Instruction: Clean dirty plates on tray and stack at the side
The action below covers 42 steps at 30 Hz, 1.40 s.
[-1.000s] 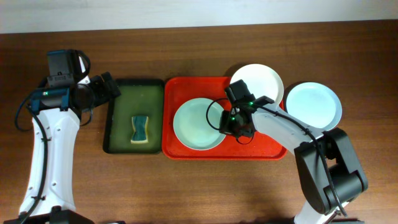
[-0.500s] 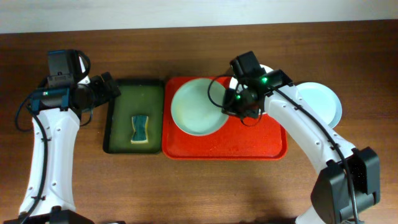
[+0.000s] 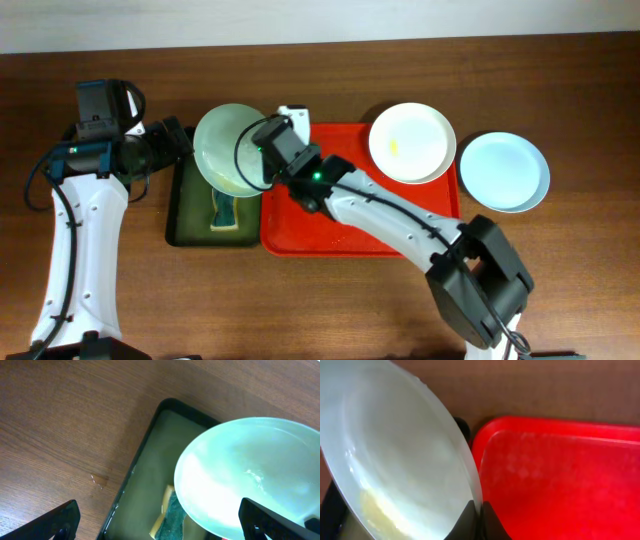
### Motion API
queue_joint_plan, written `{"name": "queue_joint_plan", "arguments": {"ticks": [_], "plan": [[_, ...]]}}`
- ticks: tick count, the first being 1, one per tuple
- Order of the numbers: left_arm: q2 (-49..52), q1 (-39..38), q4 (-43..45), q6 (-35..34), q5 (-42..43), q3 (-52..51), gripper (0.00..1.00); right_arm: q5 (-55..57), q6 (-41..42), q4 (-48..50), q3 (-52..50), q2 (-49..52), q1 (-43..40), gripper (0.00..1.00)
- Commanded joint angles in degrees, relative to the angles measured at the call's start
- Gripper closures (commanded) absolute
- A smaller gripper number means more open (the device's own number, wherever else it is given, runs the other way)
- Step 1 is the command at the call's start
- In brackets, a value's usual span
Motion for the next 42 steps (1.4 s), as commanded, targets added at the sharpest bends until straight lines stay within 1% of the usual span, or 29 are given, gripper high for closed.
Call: {"name": "queue_joint_plan", "arguments": {"ticks": [1, 5, 8, 12, 15, 17, 19, 21, 30, 35, 38, 39, 41, 42], "plan": [[0.1, 0.2, -0.1, -0.6, 0.5, 0.2, 0.01, 10.3, -12.0, 4.8, 1.0, -0.2, 0.7, 0.96], [0.1, 0.2, -0.1, -0.6, 0.5, 0.2, 0.01, 17.7, -28.7, 12.2, 1.0, -0.2, 1.2, 0.96], [0.1, 0.1, -0.1, -0.6, 0.5, 0.2, 0.0, 22.1, -39.1, 19.2, 1.0, -1.1, 2.5, 0.96], [0.1, 0.2, -0.1, -0.6, 0.5, 0.2, 0.01, 29.2, -47.8, 28.8, 1.0, -2.4, 4.6, 0.96], [0.1, 0.1, -0.1, -0.6, 0.5, 0.2, 0.01, 35.3, -58.4, 41.9, 1.0, -2.4, 5.5, 0.96], [0.1, 0.1, -0.1, -0.6, 0.5, 0.2, 0.01, 35.5, -65.0, 49.2, 1.0, -2.4, 6.1, 0.96], [0.1, 0.2, -0.1, -0.6, 0.5, 0.2, 0.01, 35.5, -68.4, 53.4, 1.0, -2.4, 6.8, 0.96], [0.1, 0.1, -0.1, -0.6, 0.5, 0.2, 0.01, 35.5, -68.9, 54.8, 1.0, -2.4, 7.4, 0.96], [0.1, 0.1, -0.1, -0.6, 0.5, 0.2, 0.01, 35.6, -68.9, 55.2, 1.0, -2.4, 10.2, 0.96], [0.1, 0.1, -0.1, -0.6, 0.5, 0.2, 0.01, 39.8, -68.8, 55.1, 1.0, -2.4, 10.4, 0.96], [0.1, 0.2, -0.1, -0.6, 0.5, 0.2, 0.0, 39.9, -68.8, 52.6, 1.0, -2.4, 10.4, 0.96], [0.1, 0.1, -0.1, -0.6, 0.5, 0.2, 0.01, 39.9, -66.0, 48.2, 1.0, -2.4, 10.3, 0.96], [0.1, 0.2, -0.1, -0.6, 0.5, 0.2, 0.01, 39.8, -53.9, 35.4, 1.0, -2.4, 10.0, 0.96], [0.1, 0.1, -0.1, -0.6, 0.5, 0.2, 0.01, 39.3, -49.0, 30.9, 1.0, -2.4, 9.8, 0.96]]}}
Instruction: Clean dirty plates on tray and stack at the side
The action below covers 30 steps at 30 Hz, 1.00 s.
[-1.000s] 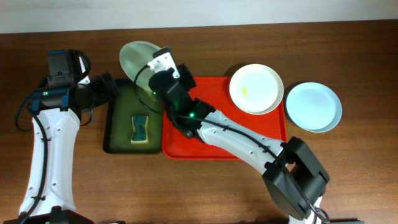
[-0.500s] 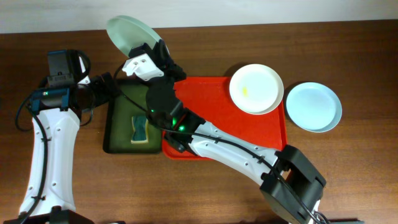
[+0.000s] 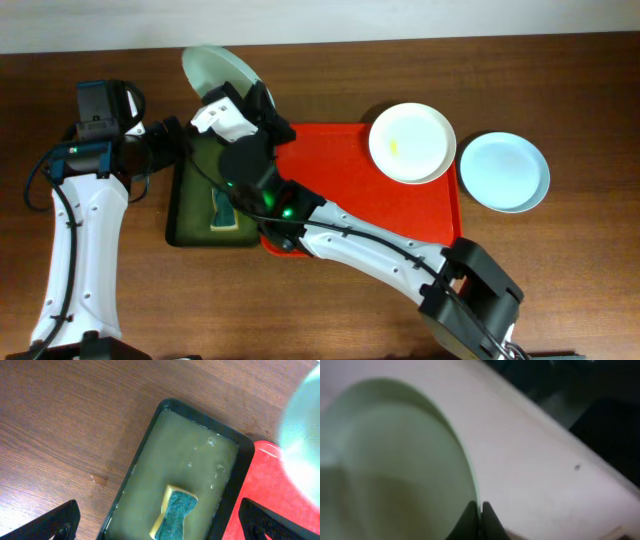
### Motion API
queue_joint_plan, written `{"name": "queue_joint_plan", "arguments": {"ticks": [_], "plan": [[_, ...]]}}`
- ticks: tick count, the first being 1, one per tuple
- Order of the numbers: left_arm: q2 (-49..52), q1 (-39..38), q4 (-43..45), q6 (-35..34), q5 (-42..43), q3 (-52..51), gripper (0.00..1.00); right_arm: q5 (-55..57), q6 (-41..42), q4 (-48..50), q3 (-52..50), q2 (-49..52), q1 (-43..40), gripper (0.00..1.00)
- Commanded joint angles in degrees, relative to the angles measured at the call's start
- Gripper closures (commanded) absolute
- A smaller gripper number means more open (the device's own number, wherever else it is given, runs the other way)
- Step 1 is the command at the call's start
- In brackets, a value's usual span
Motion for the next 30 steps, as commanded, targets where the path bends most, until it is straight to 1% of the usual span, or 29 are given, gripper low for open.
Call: {"name": "queue_joint_plan", "arguments": {"ticks": [1, 2, 3, 4, 6, 9, 12, 14, 16, 18, 19, 20, 21, 22, 26, 27, 28, 30], "plan": [[0.1, 0.1, -0.1, -0.6, 0.4, 0.2, 0.0, 0.7, 23.5, -14.1, 0.3, -1.4, -0.7, 0.96], [0.1, 0.2, -0.1, -0.6, 0.4, 0.2, 0.01, 0.4, 30.4, -18.3, 0.3, -1.4, -1.0, 0.96], [0.1, 0.1, -0.1, -0.6, 0.4, 0.2, 0.01, -1.7, 35.1, -21.9, 0.3, -1.4, -1.4, 0.96], [0.1, 0.2, -0.1, -0.6, 0.4, 0.2, 0.0, -8.6, 41.0, -27.2, 0.3, -1.4, -2.1, 0.96], [0.1, 0.1, -0.1, -0.6, 0.4, 0.2, 0.01, -17.7, 46.6, -31.5, 0.3, -1.4, -3.3, 0.96], [0.1, 0.2, -0.1, -0.6, 0.4, 0.2, 0.01, -25.9, 54.7, -34.5, 0.3, -1.4, -5.8, 0.96], [0.1, 0.1, -0.1, -0.6, 0.4, 0.2, 0.01, -30.5, 59.1, -36.7, 0.3, -2.9, -8.9, 0.96], [0.1, 0.2, -0.1, -0.6, 0.4, 0.2, 0.01, -33.5, 59.3, -40.1, 0.3, -6.3, -11.7, 0.96], [0.1, 0.1, -0.1, -0.6, 0.4, 0.2, 0.01, -33.5, 59.9, -44.6, 0.3, -10.0, -15.2, 0.96], [0.1, 0.2, -0.1, -0.6, 0.4, 0.2, 0.01, -35.3, 63.8, -50.9, 0.3, -13.8, -20.3, 0.96], [0.1, 0.2, -0.1, -0.6, 0.4, 0.2, 0.01, -39.4, 65.1, -54.6, 0.3, -15.8, -24.4, 0.96], [0.1, 0.1, -0.1, -0.6, 0.4, 0.2, 0.01, -43.8, 65.0, -57.7, 0.3, -17.1, -28.1, 0.89], [0.1, 0.1, -0.1, -0.6, 0.4, 0.2, 0.01, -47.7, 65.0, -60.7, 0.3, -17.8, -32.4, 0.89], [0.1, 0.1, -0.1, -0.6, 0.4, 0.2, 0.01, -49.5, 65.0, -63.2, 0.3, -17.9, -36.6, 0.96], [0.1, 0.1, -0.1, -0.6, 0.4, 0.2, 0.01, -51.5, 65.1, -73.1, 0.3, -17.4, -55.6, 0.96], [0.1, 0.1, -0.1, -0.6, 0.4, 0.2, 0.01, -55.4, 65.0, -74.9, 0.3, -17.4, -61.0, 0.96], [0.1, 0.2, -0.1, -0.6, 0.4, 0.2, 0.01, -62.9, 64.6, -77.2, 0.3, -17.3, -66.4, 0.96], [0.1, 0.1, -0.1, -0.6, 0.4, 0.2, 0.01, -70.3, 62.7, -82.0, 0.3, -17.3, -72.0, 0.75]]}}
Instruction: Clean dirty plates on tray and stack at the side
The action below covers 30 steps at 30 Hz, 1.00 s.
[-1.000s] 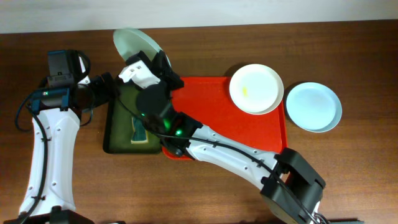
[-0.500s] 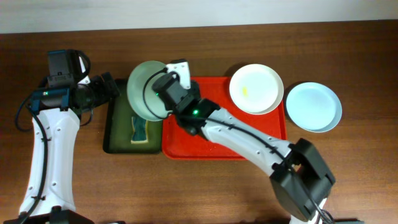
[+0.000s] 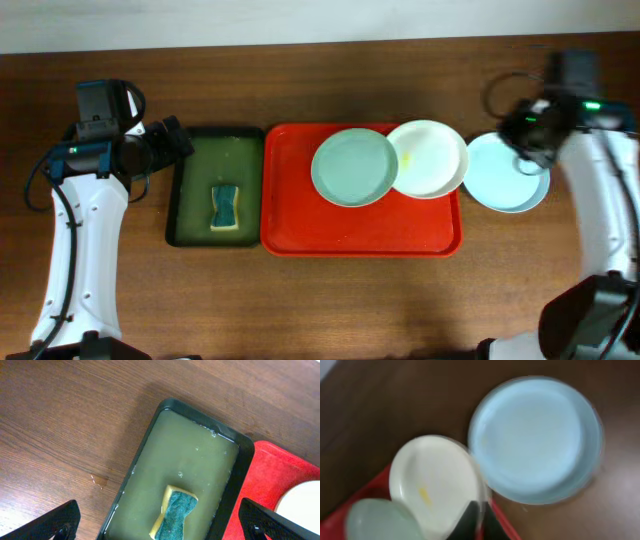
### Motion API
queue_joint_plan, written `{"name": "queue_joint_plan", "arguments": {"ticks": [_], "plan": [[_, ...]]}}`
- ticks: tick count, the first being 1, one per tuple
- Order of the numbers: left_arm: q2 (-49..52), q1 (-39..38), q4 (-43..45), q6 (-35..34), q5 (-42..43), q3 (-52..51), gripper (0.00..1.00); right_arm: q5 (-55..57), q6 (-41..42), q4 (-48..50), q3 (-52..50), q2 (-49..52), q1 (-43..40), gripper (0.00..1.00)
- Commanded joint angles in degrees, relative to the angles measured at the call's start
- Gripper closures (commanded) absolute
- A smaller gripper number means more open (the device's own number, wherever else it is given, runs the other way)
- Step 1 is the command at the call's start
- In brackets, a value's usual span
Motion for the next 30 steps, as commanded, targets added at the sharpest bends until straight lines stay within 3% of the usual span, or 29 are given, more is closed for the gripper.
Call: {"name": "queue_joint_plan", "arguments": {"ticks": [1, 2, 3, 4, 5, 12, 18, 21, 27, 29, 30], "plan": [[0.2, 0.1, -0.1, -0.6, 0.5, 0.2, 0.01, -12.7, -3.1, -6.0, -0.2, 0.3, -6.6, 0.72], [0.2, 0.1, -0.1, -0.6, 0.5, 0.2, 0.01, -12.7, -4.0, -6.3, -0.9, 0.3, -6.6, 0.68], [0.2, 0.1, -0.1, -0.6, 0.5, 0.2, 0.01, -12.7, -4.3, -6.2, -1.4, 0.3, -6.4, 0.6], [0.2, 0.1, -0.1, -0.6, 0.5, 0.2, 0.01, -12.7, -4.3, -6.2, -2.7, 0.3, -5.1, 0.46], [0.2, 0.2, -0.1, -0.6, 0.5, 0.2, 0.01, -12.7, -4.3, -5.9, -3.6, 0.3, -3.8, 0.42], [0.2, 0.2, -0.1, -0.6, 0.5, 0.2, 0.01, -9.3, -4.3, 7.8, -16.1, 3.2, 17.4, 0.24], [0.2, 0.1, -0.1, -0.6, 0.5, 0.2, 0.01, 1.8, -10.0, 17.7, -18.4, 4.5, 31.3, 0.23], [0.2, 0.1, -0.1, -0.6, 0.5, 0.2, 0.01, 13.6, -9.9, 18.5, -18.4, 4.9, 32.0, 0.23], [0.2, 0.1, -0.1, -0.6, 0.5, 0.2, 0.0, 14.3, -9.9, 25.1, -18.4, 10.9, 32.1, 0.24], [0.2, 0.1, -0.1, -0.6, 0.5, 0.2, 0.01, 14.3, -9.9, 26.2, -18.4, 12.2, 32.1, 0.34], [0.2, 0.1, -0.1, -0.6, 0.5, 0.2, 0.01, 14.4, -9.9, 26.5, -18.4, 12.2, 32.1, 0.49]]}}
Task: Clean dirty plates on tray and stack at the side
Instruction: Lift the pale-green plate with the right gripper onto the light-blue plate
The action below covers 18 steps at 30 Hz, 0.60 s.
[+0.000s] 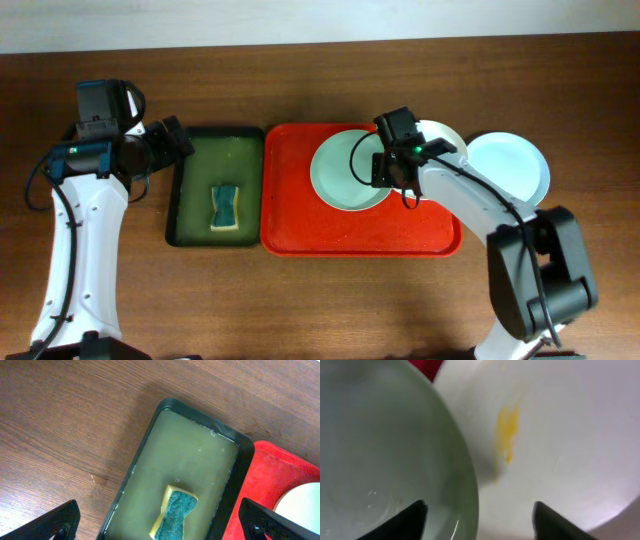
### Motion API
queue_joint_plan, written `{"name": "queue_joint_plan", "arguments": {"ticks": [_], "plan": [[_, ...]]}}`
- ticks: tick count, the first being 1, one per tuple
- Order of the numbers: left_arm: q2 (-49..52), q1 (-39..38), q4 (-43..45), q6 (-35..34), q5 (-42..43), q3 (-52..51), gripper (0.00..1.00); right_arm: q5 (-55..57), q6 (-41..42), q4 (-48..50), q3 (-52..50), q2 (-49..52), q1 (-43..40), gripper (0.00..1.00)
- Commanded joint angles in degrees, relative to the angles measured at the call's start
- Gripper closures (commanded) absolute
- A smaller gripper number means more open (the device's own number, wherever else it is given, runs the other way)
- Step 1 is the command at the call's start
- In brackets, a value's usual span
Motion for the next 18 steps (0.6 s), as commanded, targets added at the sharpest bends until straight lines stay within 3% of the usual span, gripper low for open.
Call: {"name": "queue_joint_plan", "arguments": {"ticks": [1, 2, 3, 6, 11, 14, 18], "plan": [[0.1, 0.2, -0.1, -0.6, 0.4, 0.2, 0.01, 1.5, -0.2, 1.2, -0.2, 0.8, 0.0, 0.68], [0.1, 0.2, -0.1, -0.6, 0.4, 0.2, 0.01, 1.5, -0.2, 1.9, 0.0, 0.7, 0.0, 0.86], [0.1, 0.2, -0.1, -0.6, 0.4, 0.2, 0.01, 1.5, -0.4, 1.9, 0.4, 0.7, 0.0, 0.96], [0.1, 0.2, -0.1, -0.6, 0.4, 0.2, 0.01, 1.5, -2.0, -1.9, 4.7, -0.9, 0.0, 0.96], [0.1, 0.2, -0.1, -0.6, 0.4, 0.2, 0.01, 2.0, -3.6, -16.8, 18.9, -8.1, -1.1, 0.96], [0.1, 0.2, -0.1, -0.6, 0.4, 0.2, 0.01, 1.6, -2.8, -17.4, 20.4, -10.4, -9.2, 0.96], [0.1, 0.2, -0.1, -0.6, 0.4, 0.2, 0.01, -14.1, -1.3, -18.1, 20.3, -10.1, -26.8, 0.96]]}}
